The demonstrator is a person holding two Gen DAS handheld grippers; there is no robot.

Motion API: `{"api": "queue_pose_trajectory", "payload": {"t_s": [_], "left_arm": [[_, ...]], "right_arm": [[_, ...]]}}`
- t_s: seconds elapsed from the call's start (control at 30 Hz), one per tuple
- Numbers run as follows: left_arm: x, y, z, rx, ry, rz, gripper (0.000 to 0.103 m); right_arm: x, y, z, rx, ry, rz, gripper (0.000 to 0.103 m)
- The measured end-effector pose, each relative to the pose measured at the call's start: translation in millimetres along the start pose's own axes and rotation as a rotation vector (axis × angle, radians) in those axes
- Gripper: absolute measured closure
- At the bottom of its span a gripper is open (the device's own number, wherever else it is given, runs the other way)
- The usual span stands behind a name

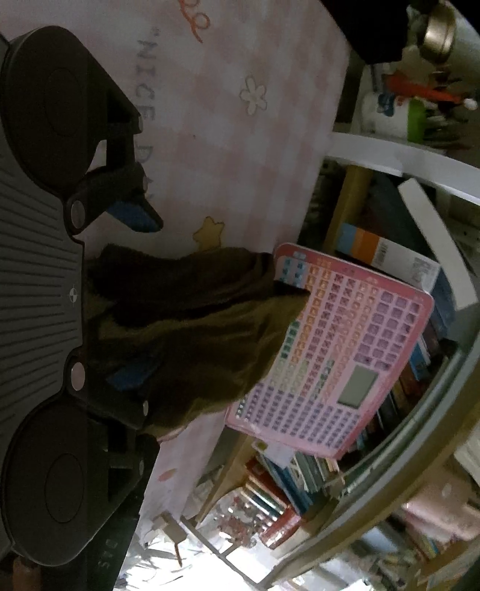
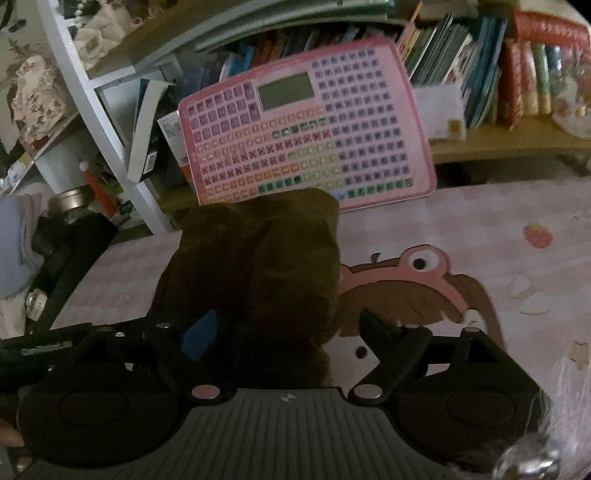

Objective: Fold clothes
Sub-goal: 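Open both grippers and withdraw them from the folded bundle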

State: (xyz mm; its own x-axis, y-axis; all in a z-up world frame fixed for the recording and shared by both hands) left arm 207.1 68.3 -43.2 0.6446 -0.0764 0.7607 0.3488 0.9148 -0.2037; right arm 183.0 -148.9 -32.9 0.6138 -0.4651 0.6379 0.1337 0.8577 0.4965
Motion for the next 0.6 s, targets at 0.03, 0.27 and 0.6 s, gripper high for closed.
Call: {"api": "queue_pose_trajectory", "payload": {"t_s": [0.03, 0.27, 0.6], "left_arm": [[-3.1, -4.4, 3.5, 0.014, 0.003, -0.022, 0.025], [-26.6, -35.6, 25.7, 0.115, 0.027, -0.18, 0.022], [-62.1, -66.4, 44.3, 0.232, 0.042, -0.252, 0.015]], "right_arm": [[-2.0, 0.0, 5.2, -0.002, -0.012, 0.005, 0.019], [-23.0, -1.3, 38.1, -0.066, -0.057, 0.052, 0.016], [-59.7, -19.9, 69.8, -0.264, -0.096, 0.11, 0.0]]}}
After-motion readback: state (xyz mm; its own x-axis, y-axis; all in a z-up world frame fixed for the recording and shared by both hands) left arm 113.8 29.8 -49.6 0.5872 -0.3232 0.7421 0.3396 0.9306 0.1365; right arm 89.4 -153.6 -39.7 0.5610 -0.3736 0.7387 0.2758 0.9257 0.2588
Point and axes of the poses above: each gripper's, at about its wrist camera, not at the fingertips, and z roughly against the way its jaws point, y to its left, x to its top, the point moved 7 cm from there along -z, roughly the way its jaws point, and after that the axes turned 15 degrees about -z, right-handed, at the moved point
